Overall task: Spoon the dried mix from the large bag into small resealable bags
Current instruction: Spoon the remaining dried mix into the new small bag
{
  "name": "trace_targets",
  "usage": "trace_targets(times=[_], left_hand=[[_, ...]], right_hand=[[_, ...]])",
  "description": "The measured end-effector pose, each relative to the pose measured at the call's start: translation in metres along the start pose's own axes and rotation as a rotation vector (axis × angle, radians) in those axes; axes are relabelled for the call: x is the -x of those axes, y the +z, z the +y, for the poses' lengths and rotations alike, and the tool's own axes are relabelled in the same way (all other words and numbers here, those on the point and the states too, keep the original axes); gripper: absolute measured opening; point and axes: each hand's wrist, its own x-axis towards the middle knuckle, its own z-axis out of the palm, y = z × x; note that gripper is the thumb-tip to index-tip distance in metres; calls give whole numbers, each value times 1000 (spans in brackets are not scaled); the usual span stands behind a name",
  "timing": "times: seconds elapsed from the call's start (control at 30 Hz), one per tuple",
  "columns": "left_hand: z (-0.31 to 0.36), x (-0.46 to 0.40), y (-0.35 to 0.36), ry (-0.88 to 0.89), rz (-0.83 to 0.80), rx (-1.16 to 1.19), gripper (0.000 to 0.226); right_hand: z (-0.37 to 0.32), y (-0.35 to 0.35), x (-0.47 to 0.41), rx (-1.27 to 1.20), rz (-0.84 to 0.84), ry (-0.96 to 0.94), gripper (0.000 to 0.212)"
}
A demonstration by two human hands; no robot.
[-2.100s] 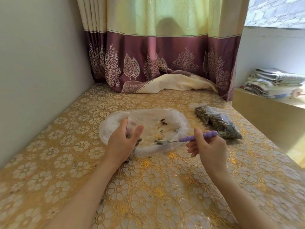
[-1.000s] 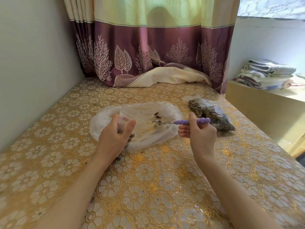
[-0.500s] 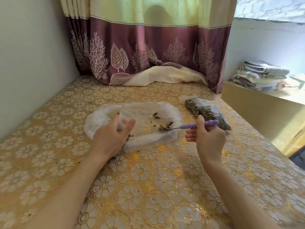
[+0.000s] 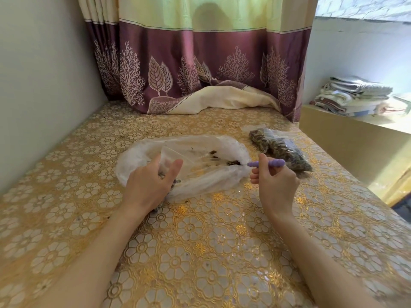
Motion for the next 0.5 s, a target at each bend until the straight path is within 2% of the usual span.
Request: trace_targets(times=[0.17, 0.33, 0.5], left_hand=[[-1, 1, 0, -19, 1, 27, 94], [-5, 2, 3, -32, 26, 131, 67], [-3, 1, 2, -103, 90, 317, 78]], right_hand=[[2, 3, -3, -63, -48, 121, 28], [-1, 0, -9, -356, -106, 405, 30], [-7, -2, -10, -471, -165, 545, 25]])
